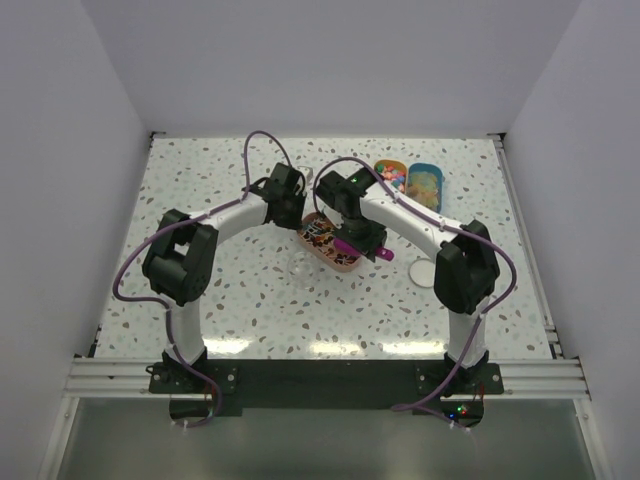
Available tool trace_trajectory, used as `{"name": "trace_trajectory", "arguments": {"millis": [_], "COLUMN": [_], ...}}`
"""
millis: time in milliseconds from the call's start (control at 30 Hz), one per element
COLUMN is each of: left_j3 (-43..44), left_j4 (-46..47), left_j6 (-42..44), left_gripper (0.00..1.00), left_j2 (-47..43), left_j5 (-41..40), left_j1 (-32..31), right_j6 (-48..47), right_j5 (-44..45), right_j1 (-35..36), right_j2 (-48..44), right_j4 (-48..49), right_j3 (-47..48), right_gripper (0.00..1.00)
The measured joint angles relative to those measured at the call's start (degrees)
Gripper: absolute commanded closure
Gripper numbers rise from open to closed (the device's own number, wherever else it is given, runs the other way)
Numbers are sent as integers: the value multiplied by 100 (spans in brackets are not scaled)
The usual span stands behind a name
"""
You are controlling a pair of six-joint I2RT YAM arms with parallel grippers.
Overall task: Pack the candies
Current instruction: Scoop the fake candies from the storage box.
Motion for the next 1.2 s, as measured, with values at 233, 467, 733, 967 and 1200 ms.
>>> {"name": "trace_trajectory", "arguments": {"millis": [233, 467, 733, 967, 1200], "left_j3": [0, -2, -66, -146, -192], "left_j4": [0, 2, 63, 129, 138], "left_j6": [0, -20, -140, -245, -258], "left_gripper": [100, 100, 100, 100, 100], "left_j2": [0, 0, -26, -66, -101], "left_j5": [2, 4, 107, 199, 262], "left_j1": [0, 2, 28, 57, 63], "right_j6": [-2, 0, -7, 2, 173], "right_j5": [4, 24, -11, -155, -380], "right_j1": [42, 109, 157, 184, 168], "right_j2": [98, 503, 1019, 1303, 1296], "right_j4": [0, 28, -35, -7, 297], "right_j3": [2, 13, 763, 1067, 645], "right_gripper": [100, 100, 100, 100, 100]}}
